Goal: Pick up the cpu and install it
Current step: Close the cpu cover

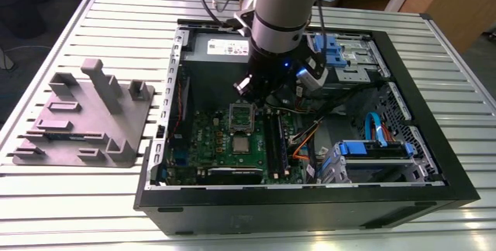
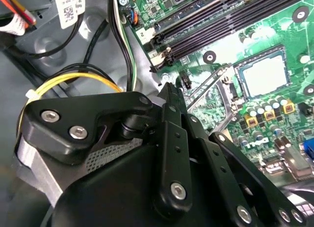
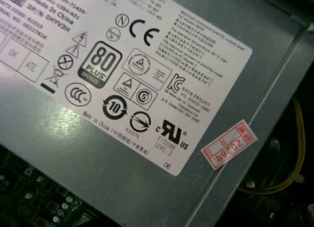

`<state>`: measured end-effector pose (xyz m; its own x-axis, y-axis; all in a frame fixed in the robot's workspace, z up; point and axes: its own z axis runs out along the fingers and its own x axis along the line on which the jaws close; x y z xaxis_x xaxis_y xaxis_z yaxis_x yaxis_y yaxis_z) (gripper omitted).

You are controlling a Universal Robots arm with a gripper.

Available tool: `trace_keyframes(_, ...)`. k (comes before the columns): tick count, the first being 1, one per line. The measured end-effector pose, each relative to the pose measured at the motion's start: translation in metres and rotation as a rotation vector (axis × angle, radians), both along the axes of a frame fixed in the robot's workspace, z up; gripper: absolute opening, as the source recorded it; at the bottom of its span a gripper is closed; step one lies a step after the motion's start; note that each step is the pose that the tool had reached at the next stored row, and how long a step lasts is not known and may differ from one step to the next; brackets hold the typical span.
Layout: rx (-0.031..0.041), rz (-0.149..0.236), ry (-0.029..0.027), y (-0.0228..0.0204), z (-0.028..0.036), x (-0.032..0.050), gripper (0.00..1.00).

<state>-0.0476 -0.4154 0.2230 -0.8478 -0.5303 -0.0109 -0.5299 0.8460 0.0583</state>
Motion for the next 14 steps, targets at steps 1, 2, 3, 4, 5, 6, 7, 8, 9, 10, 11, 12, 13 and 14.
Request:
trace_keyframes(1, 0.0, 0.003, 0.0, -0.0001, 0.0013, 0.0, 0.1)
trace_keyframes(2, 0.0001, 0.005, 0.0, -0.0001, 0.0019, 0.0, 0.1)
trace_keyframes(3, 0.0003, 0.006, -0.0001, -0.0001, 0.0018, 0.0, 0.1)
trace_keyframes(4, 0.0002, 0.006, -0.0001, -0.0001, 0.0019, 0.0, 0.1)
trace_keyframes(5, 0.0001, 0.006, 0.0, -0.0001, 0.0019, 0.0, 0.1)
trace_keyframes(6, 0.0002, 0.006, -0.0001, -0.0001, 0.0019, 0.0, 0.1)
trace_keyframes(7, 0.0001, 0.007, 0.0, -0.0001, 0.0019, 0.0, 0.1)
trace_keyframes(8, 0.0, 0.01, 0.0, -0.0001, 0.0019, 0.0, 0.1)
trace_keyframes(9, 0.0, 0.019, 0.0001, -0.0001, 0.002, 0.0, 0.1)
trace_keyframes(10, 0.0, 0.031, 0.0001, -0.0002, 0.002, 0.0, 0.1)
trace_keyframes(11, -0.0001, 0.045, 0.0, -0.0002, 0.002, 0.0, 0.1)
trace_keyframes(12, -0.0001, 0.058, 0.0, -0.0002, 0.002, -0.0001, 0.1)
trace_keyframes(13, -0.0001, 0.069, 0.0, -0.0002, 0.002, -0.0001, 0.1)
trace_keyframes(14, 0.0, 0.081, 0.0, -0.0002, 0.002, -0.0002, 0.1)
